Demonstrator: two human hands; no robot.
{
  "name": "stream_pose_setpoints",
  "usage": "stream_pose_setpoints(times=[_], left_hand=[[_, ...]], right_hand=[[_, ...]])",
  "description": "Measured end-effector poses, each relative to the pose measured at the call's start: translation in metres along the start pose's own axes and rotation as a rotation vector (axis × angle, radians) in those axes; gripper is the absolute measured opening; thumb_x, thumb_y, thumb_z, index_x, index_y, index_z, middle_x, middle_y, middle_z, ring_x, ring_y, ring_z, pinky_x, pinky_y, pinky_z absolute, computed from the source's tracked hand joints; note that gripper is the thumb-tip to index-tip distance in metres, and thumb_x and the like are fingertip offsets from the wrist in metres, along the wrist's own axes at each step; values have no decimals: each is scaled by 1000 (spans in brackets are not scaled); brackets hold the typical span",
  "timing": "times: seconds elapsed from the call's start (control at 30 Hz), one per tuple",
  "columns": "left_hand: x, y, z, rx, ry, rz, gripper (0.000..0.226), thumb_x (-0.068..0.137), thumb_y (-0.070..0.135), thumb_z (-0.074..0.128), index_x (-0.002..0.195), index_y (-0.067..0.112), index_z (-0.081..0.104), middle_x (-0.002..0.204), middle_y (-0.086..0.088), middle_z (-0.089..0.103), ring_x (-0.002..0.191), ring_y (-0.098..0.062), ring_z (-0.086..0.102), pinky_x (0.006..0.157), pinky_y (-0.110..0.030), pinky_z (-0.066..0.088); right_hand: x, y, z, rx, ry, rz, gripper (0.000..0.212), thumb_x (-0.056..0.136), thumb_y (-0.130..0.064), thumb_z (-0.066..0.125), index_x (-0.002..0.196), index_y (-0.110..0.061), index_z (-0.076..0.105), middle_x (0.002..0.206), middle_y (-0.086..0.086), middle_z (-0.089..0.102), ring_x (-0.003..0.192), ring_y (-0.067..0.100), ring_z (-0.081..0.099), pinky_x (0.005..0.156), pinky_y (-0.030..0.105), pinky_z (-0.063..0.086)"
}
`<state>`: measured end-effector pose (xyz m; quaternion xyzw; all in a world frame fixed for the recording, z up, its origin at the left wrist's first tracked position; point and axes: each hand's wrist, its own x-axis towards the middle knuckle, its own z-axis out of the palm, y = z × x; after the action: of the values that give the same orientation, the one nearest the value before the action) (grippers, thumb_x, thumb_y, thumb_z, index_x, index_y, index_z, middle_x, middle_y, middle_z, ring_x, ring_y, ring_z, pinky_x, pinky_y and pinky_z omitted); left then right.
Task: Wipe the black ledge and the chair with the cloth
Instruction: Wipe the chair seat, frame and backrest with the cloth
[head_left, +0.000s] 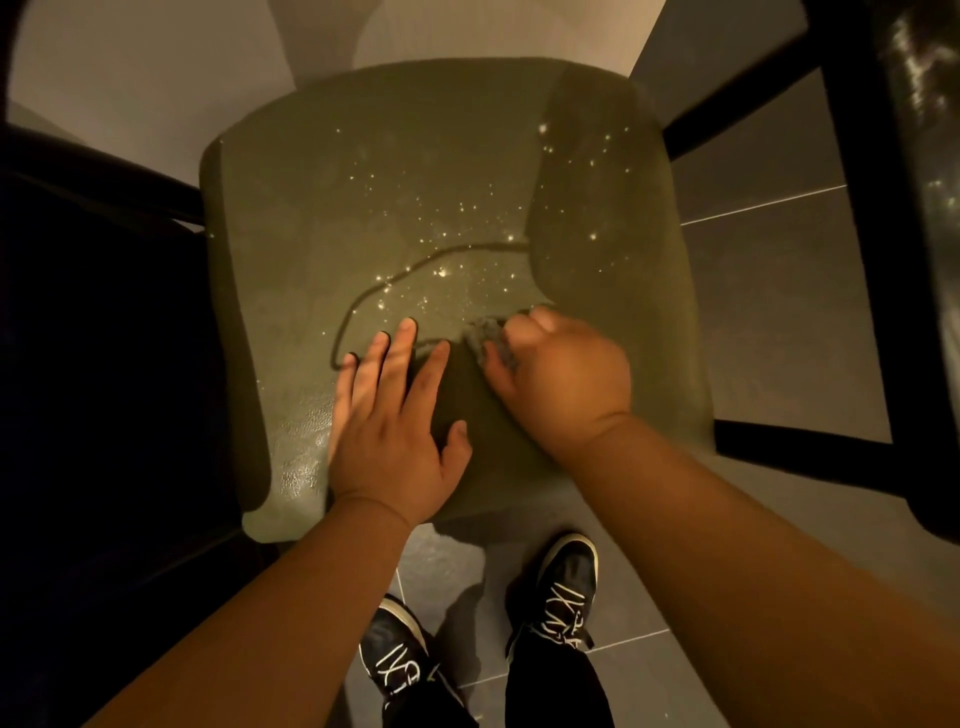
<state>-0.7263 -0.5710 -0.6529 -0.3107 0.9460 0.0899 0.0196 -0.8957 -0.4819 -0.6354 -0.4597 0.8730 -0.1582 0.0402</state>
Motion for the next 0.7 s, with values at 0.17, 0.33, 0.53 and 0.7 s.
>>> stream_pose_setpoints(times=[0.17,0.33,0.53,0.7], left_hand=[[1,0,-1,15,-11,10,75,91,49,50,159,23,37,171,-10,21,156,-36,20,130,-52,5],[0,1,-1,-3,3,2,75,90,50,50,159,23,37,171,-9,22,156,-36,20,130,-52,5],[0,0,0,-17,12,8,75,89,49,51,158,21,40,171,-10,23,156,-37,22,129,-55,9],[1,-1,0,2,-1,9,75,90,50,51,158,22,39,171,-10,22,156,-36,22,129,-55,9]], right_hand=[[13,65,-15,-179,42,331,33,100,-43,53,93,-14,67,95,15,66,80,40,64,60,33,36],[15,44,-21,-15,141,347,31,94,-42,62,81,-15,65,83,14,66,68,38,63,56,30,37],[13,11,6,-42,-53,-23,19,89,-32,73,82,-15,69,78,11,63,61,35,61,50,29,36],[24,80,-25,-187,115,370,32,99,-40,53,92,-10,61,98,18,62,78,41,59,59,37,33]])
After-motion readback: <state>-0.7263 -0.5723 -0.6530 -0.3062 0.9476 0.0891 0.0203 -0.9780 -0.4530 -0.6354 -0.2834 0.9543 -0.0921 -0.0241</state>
